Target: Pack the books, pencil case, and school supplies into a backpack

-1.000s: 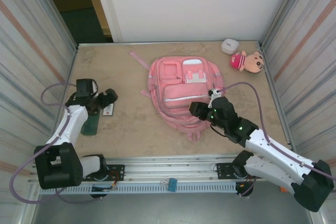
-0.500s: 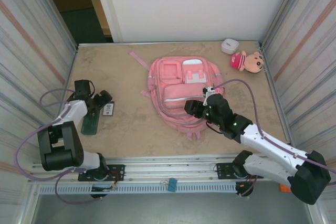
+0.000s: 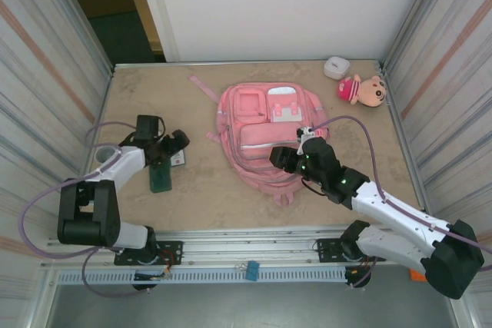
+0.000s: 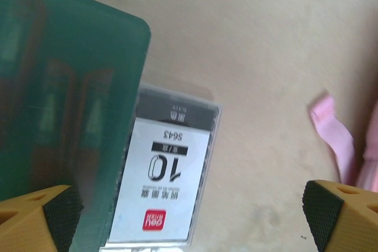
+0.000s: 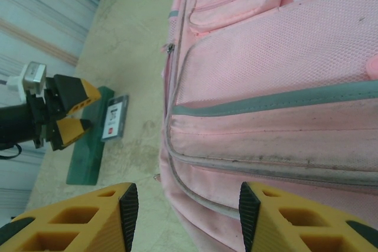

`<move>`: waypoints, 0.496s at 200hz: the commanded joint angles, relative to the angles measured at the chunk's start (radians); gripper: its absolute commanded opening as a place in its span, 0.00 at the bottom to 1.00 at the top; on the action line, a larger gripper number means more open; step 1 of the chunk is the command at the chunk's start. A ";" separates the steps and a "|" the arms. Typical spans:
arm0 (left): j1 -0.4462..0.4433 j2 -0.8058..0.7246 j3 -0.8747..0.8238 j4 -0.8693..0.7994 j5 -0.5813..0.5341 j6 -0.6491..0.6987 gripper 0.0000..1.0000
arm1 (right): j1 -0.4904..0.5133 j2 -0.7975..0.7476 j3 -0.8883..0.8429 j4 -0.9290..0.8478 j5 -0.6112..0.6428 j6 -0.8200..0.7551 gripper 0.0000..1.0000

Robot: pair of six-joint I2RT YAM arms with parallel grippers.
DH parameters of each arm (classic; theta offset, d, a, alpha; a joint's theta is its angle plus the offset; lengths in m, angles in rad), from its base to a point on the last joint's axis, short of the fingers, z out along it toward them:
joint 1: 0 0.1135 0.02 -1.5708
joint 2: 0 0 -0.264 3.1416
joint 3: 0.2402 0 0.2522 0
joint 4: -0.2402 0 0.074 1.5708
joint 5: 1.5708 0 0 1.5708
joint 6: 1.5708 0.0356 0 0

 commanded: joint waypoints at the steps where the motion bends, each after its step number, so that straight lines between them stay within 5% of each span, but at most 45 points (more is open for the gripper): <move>1: -0.066 0.019 0.022 -0.028 0.019 -0.059 0.99 | 0.008 -0.001 0.032 0.016 0.001 -0.029 0.50; 37: -0.097 -0.013 0.084 -0.126 -0.010 -0.035 0.99 | 0.010 -0.013 0.032 0.008 0.004 -0.030 0.50; 71: -0.088 -0.104 0.140 -0.370 -0.203 0.017 0.98 | 0.010 -0.029 0.025 -0.003 0.018 -0.037 0.50; 99: -0.066 -0.130 0.128 -0.460 -0.247 0.071 0.98 | 0.009 -0.022 0.026 0.005 0.018 -0.041 0.50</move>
